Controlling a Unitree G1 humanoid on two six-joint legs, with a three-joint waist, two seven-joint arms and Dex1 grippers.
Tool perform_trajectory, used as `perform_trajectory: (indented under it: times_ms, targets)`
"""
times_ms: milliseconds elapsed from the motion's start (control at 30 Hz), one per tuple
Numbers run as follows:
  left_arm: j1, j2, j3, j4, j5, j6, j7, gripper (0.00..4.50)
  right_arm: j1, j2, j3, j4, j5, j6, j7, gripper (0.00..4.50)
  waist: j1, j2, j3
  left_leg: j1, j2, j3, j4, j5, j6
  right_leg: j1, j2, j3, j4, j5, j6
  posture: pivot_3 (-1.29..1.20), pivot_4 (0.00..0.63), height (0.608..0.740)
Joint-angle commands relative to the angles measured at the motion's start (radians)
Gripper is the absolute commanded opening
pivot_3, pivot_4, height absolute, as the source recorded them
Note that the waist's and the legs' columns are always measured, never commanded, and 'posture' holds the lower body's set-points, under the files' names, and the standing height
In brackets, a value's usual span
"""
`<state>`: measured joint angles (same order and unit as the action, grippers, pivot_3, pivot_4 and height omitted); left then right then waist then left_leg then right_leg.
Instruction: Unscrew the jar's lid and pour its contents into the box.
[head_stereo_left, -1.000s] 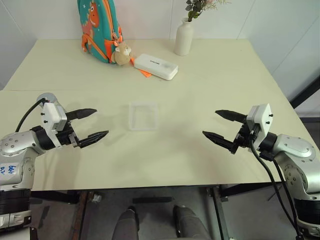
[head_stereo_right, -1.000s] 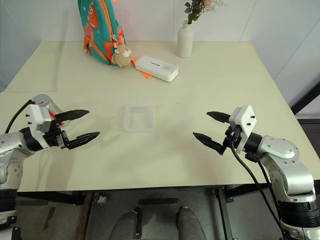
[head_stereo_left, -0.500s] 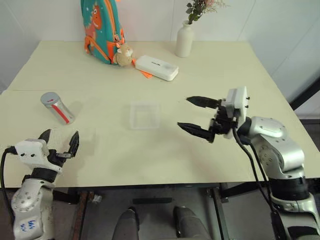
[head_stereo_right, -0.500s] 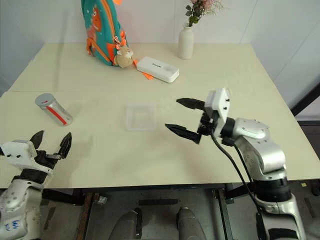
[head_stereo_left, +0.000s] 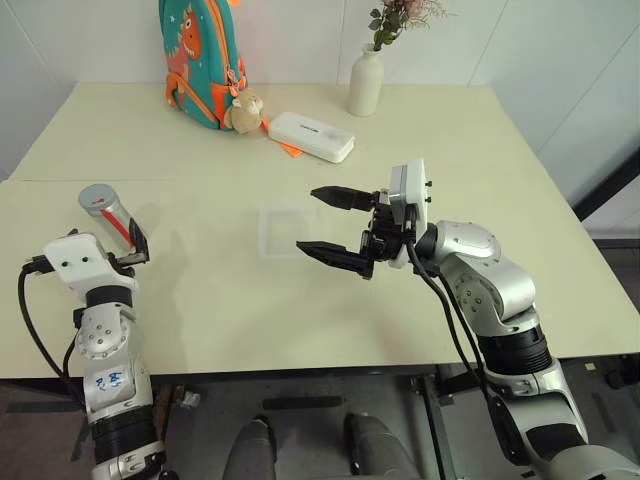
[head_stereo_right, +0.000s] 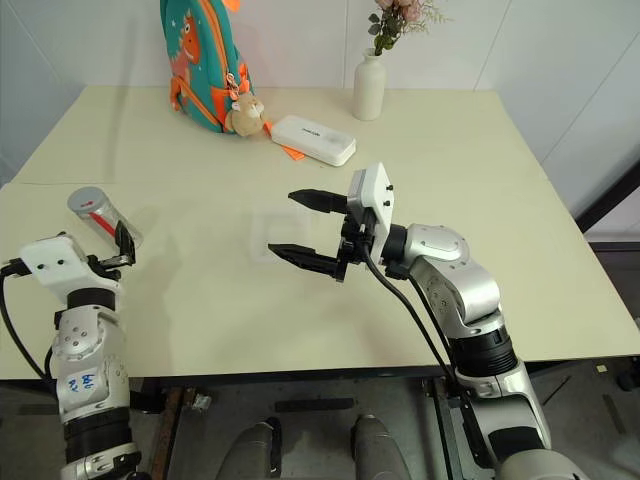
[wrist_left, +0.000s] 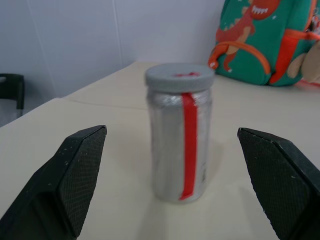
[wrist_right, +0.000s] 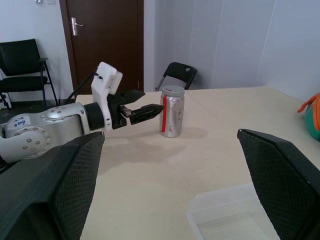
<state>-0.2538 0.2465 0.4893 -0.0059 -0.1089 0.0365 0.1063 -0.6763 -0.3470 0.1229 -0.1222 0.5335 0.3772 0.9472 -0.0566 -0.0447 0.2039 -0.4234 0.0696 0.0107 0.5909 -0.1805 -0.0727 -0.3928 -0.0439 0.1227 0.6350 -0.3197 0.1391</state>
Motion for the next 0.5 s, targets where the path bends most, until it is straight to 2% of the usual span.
perform_trajectory:
  times_ms: [33,200,500]
  targets:
    - [-0.050,0.007,-0.001,0.057,0.029,-0.041,0.064,4.47,-0.020,0.024,0.000,-0.007,-0.013,-0.033,-0.003,4.50,0.000,0.000,0.000,0.000,0.000,0.000,-0.001,0.000,0.000,-0.001,0.000,0.000,0.000,0.000,0.000,0.00,0.150,0.740]
    - [-0.095,0.005,-0.025,0.122,0.059,-0.064,0.125,4.47,-0.013,0.038,-0.011,-0.023,-0.018,-0.031,-0.015,4.50,0.002,0.000,0.000,-0.001,0.001,-0.001,-0.003,-0.001,-0.002,-0.002,0.001,0.000,0.000,-0.002,0.000,0.00,0.150,0.740]
    - [-0.215,0.100,-0.037,0.366,0.055,-0.143,0.124,4.47,0.003,0.037,-0.028,-0.036,-0.029,-0.032,-0.048,4.50,0.001,0.000,0.000,-0.001,0.001,0.000,-0.002,-0.001,-0.002,-0.001,0.001,-0.001,0.000,-0.002,0.001,0.00,0.150,0.740]
